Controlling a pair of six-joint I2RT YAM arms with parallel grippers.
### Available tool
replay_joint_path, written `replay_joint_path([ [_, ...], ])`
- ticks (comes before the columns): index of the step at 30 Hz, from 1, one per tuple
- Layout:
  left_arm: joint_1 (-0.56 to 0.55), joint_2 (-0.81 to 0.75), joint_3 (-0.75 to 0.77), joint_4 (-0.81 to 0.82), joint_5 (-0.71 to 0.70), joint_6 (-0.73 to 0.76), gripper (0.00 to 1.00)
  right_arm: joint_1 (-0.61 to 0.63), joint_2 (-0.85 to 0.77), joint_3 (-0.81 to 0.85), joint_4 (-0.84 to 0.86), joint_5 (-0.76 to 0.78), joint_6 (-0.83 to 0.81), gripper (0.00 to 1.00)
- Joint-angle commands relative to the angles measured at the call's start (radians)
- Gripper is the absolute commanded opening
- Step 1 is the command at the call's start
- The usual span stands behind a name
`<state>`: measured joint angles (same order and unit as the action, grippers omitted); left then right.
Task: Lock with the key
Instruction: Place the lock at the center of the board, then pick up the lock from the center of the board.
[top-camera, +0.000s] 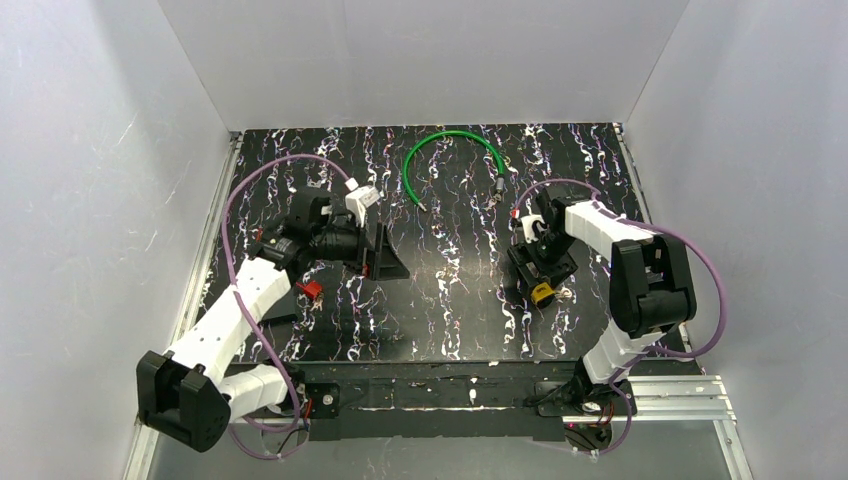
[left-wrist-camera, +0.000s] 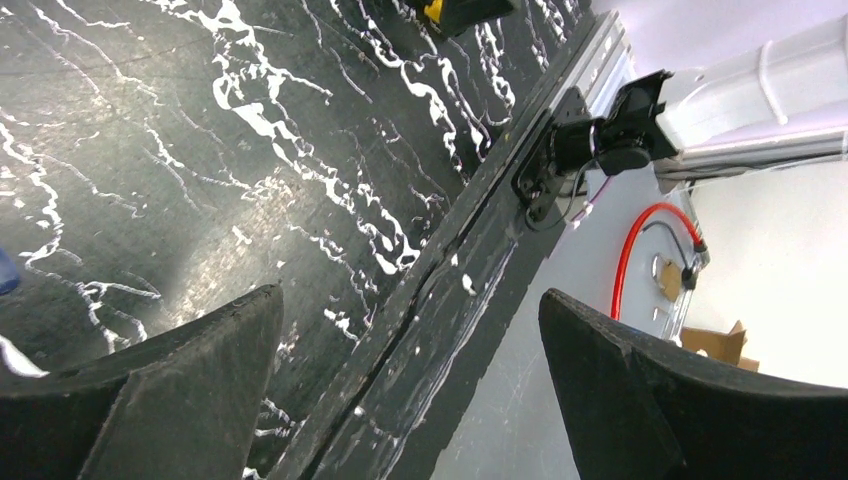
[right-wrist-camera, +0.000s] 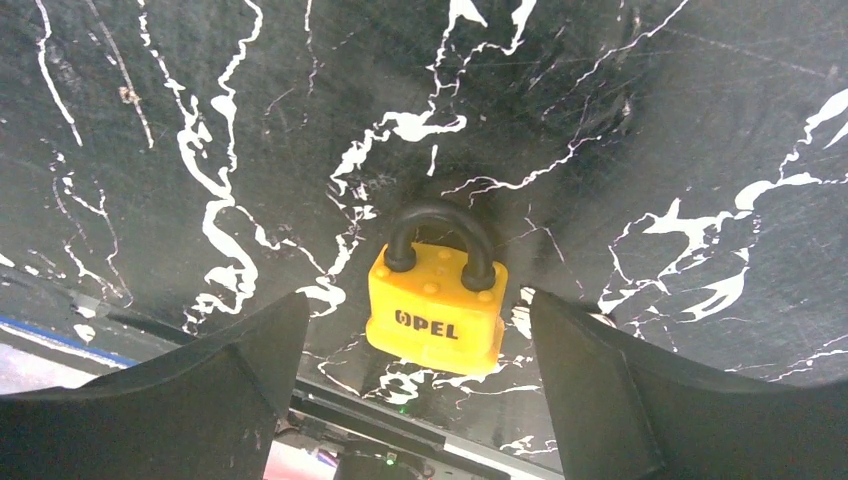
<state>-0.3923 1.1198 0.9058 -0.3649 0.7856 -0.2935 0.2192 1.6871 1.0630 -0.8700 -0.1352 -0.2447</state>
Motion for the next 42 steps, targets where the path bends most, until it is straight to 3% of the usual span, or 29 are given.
replay_joint_path([
  [1, 0.038, 0.046, 0.16, -0.284, -0.011, 0.233, 0.98, 0.005, -0.034, 0.07, -0.06, -0.047, -0.021, 0.91],
  [4, 0.126, 0.078, 0.237, -0.462, 0.015, 0.417, 0.98, 0.005, -0.075, 0.119, -0.04, -0.035, -0.041, 0.98],
  [7, 0.226, 0.107, 0.296, -0.641, 0.008, 0.638, 0.98, 0.005, -0.114, 0.168, -0.009, -0.055, -0.053, 0.98],
  [14, 0.438, 0.21, 0.434, -0.9, -0.208, 1.163, 0.98, 0.012, -0.195, 0.22, 0.09, -0.264, -0.095, 0.98],
  [19, 0.488, 0.257, 0.411, -0.858, -0.369, 1.422, 0.92, 0.046, -0.217, 0.21, 0.17, -0.414, -0.082, 0.98],
  [25, 0.491, 0.258, 0.264, -0.691, -0.413, 1.684, 0.84, 0.092, -0.261, 0.124, 0.298, -0.466, -0.028, 0.98],
  [33, 0.554, 0.431, 0.331, -0.684, -0.437, 1.872, 0.57, 0.097, -0.324, 0.011, 0.381, -0.475, -0.006, 0.98],
  [36, 0.635, 0.509, 0.404, -0.722, -0.417, 1.939, 0.55, 0.098, -0.348, -0.008, 0.396, -0.458, -0.01, 0.98],
  [42, 0.726, 0.598, 0.479, -0.723, -0.421, 2.028, 0.6, 0.097, -0.336, -0.002, 0.387, -0.463, -0.01, 0.98],
])
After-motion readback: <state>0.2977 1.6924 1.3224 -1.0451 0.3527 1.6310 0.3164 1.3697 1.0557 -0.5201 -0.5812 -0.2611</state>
